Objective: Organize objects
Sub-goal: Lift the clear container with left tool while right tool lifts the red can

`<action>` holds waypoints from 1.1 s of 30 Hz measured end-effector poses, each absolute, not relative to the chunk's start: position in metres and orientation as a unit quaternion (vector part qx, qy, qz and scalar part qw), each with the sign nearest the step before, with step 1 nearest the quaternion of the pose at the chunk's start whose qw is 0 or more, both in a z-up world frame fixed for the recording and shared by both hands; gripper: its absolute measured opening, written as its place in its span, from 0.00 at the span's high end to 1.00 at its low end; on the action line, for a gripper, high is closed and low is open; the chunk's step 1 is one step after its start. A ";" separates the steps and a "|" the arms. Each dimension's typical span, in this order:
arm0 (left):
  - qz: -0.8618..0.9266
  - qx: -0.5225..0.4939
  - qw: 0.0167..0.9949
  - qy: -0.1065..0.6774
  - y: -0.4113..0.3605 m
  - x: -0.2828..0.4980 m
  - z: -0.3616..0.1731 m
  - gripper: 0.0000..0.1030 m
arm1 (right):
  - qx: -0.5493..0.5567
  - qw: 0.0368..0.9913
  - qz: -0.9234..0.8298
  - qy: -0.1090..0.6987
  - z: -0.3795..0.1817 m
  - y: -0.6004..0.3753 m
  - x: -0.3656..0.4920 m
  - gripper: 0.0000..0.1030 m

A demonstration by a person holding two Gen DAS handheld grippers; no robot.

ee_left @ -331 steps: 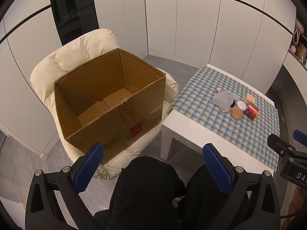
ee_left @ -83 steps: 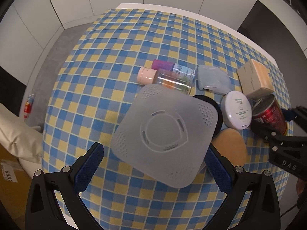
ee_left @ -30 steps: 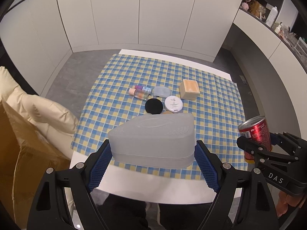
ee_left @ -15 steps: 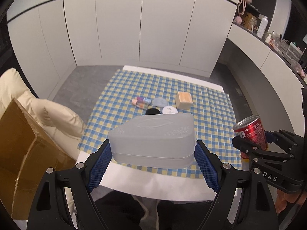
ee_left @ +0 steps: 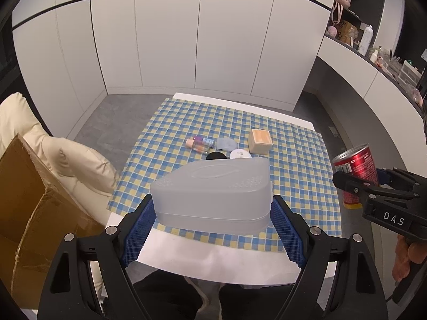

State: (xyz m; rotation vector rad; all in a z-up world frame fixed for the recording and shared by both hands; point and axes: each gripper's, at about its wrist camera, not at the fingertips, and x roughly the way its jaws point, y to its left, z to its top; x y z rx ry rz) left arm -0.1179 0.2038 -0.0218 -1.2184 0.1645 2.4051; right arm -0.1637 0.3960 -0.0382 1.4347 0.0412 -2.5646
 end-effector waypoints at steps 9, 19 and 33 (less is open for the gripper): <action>0.873 -0.432 0.218 0.061 0.196 -0.124 -0.022 0.18 | 0.489 0.109 -0.865 0.028 -0.047 0.378 -0.171 0.42; 0.875 -0.442 0.194 0.048 0.170 -0.132 -0.030 0.18 | 0.488 0.105 -0.866 0.014 -0.048 0.366 -0.183 0.42; 0.885 -0.439 0.155 0.028 0.124 -0.145 -0.035 0.18 | 0.488 0.137 -0.862 0.027 -0.048 0.315 -0.190 0.42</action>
